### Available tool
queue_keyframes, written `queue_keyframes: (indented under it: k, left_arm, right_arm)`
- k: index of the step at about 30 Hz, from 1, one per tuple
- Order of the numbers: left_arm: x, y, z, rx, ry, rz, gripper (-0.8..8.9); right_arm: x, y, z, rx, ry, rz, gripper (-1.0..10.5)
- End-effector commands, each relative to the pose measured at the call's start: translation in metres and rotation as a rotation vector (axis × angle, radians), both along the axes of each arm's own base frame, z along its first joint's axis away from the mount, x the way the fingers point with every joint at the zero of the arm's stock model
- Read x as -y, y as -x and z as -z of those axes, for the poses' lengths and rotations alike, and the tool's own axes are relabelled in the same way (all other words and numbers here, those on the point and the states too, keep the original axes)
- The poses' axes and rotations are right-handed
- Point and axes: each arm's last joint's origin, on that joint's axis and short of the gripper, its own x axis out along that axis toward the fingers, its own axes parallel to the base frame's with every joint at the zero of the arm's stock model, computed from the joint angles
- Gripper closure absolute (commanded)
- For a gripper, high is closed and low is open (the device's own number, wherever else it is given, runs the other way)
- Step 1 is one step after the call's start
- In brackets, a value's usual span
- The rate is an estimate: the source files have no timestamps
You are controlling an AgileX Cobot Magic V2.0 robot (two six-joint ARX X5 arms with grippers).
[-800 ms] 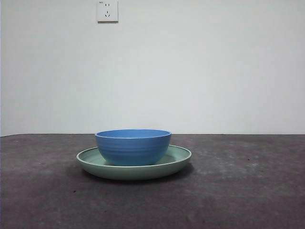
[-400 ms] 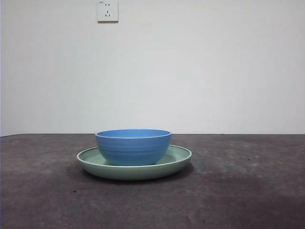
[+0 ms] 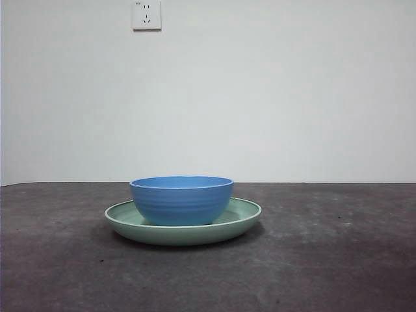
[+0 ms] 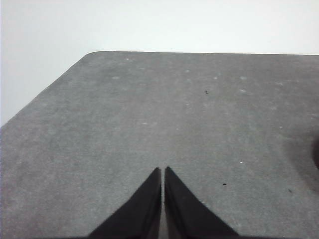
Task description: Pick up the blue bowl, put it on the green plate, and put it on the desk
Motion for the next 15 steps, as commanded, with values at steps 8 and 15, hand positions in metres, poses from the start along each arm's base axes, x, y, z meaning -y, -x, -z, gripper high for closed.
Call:
queue_keyframes:
  k: [8,15]
  left_arm:
    - [-0.0002,-0.0008,0.0074,-0.025,0.007,-0.002,8.03]
    - [-0.0002,-0.0008,0.0074,-0.025,0.007,-0.002,8.03]
  right_arm:
    - [0.0001,0.0003,0.0146,-0.113,-0.021,0.001,9.4]
    - [0.0000,0.0002,0.0137,-0.105,-0.023,-0.001,9.4]
